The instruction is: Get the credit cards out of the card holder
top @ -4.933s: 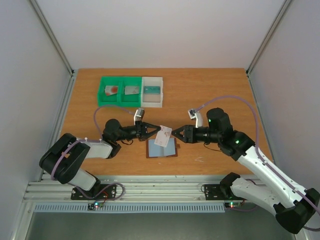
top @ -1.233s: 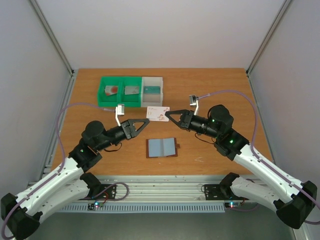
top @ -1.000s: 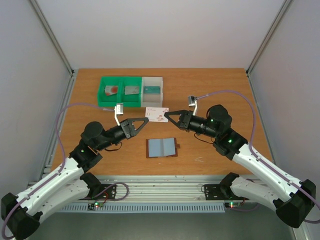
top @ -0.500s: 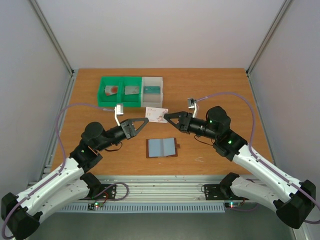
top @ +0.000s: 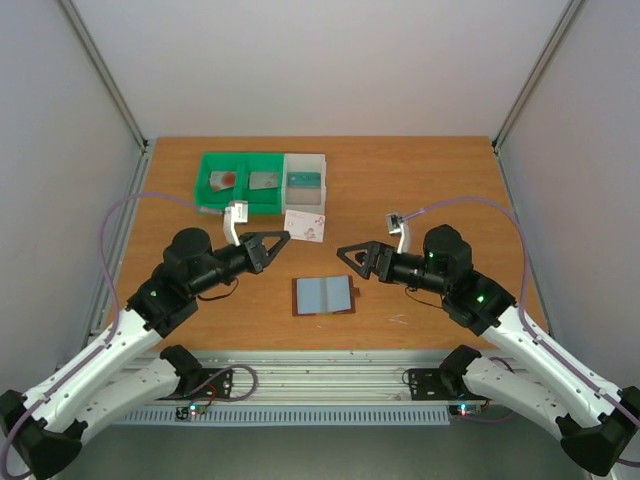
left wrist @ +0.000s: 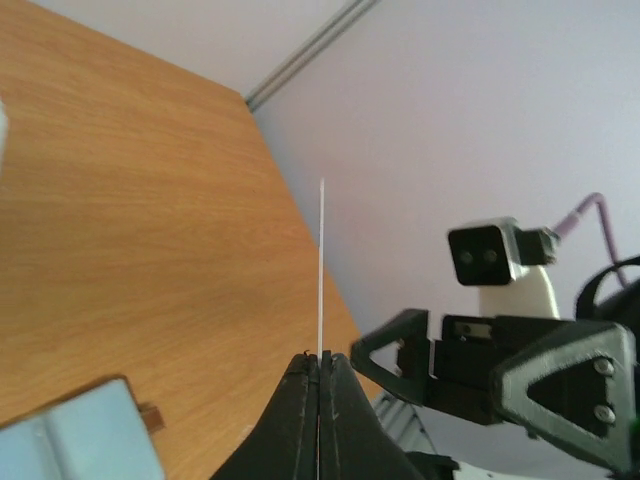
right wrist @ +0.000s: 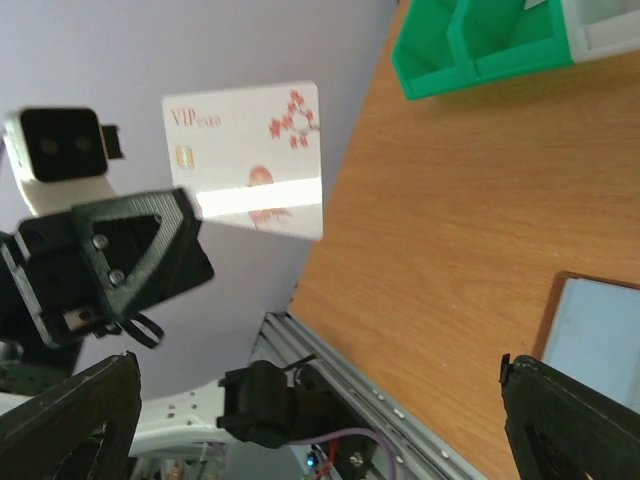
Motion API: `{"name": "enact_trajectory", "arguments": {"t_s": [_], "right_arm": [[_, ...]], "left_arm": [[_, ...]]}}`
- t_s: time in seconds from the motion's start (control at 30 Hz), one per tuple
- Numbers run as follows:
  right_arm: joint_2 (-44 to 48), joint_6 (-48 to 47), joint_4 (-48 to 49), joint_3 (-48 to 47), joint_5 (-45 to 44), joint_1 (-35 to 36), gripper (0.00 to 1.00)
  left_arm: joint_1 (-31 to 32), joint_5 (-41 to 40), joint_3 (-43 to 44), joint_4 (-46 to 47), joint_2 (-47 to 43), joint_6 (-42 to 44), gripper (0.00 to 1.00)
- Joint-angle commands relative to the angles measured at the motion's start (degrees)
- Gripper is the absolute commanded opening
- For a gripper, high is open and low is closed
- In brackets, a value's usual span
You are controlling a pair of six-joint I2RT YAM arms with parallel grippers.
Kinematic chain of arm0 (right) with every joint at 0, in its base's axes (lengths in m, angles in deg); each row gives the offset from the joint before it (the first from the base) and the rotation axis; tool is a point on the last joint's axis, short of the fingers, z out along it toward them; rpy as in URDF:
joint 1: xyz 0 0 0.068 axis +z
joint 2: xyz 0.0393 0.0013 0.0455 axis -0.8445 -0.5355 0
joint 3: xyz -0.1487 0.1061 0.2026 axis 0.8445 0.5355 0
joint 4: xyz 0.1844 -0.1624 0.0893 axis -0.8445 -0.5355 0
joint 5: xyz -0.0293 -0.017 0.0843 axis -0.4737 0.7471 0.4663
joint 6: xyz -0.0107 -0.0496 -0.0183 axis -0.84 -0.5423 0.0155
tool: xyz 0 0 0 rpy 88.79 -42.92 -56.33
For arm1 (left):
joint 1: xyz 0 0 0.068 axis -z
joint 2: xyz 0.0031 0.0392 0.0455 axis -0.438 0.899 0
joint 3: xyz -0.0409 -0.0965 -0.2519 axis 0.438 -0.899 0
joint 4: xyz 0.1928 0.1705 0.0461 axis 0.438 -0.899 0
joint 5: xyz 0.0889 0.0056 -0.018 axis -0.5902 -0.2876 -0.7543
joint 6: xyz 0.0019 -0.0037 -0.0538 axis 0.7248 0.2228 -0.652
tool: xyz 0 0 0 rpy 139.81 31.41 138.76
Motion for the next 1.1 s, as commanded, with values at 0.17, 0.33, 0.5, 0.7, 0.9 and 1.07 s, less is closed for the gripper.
{"name": "enact_trajectory", "arguments": {"t_s": [0.17,0.33,0.5,0.7,0.9,1.07], "right_arm": [[2.25,-10.38,-12.11,-4.56,-4.11,0.0,0.98],[2.75,-12.11,-14.48,-5.1,-4.61,-0.02,0.99],[2.98,-13.19,-15.43,-5.63,-4.56,-0.03,0.98],[2.49,-14.11,-15.99,-6.31,-4.47,-0.06,0.98],[1.94,-15.34,-16.95,-7.64,-4.81,0.0,0.99],[1.84,-16.03,-17.87,-8.09,-5.91,0.02,0.98]], "left_arm": [[-9.66,0.35,5.37,-10.14,6.32,7.58,0.0],[-15.15,-0.57,7.23,-12.1,11.69,9.13,0.0],[-19.69,-3.16,10.93,-13.39,18.79,11.0,0.0],[-23.64,-6.26,16.72,-13.11,28.63,14.31,0.0],[-26.94,-5.48,23.85,-11.58,39.69,16.84,0.0],[-27.75,-6.77,30.31,-11.67,47.51,19.22,0.0]]}}
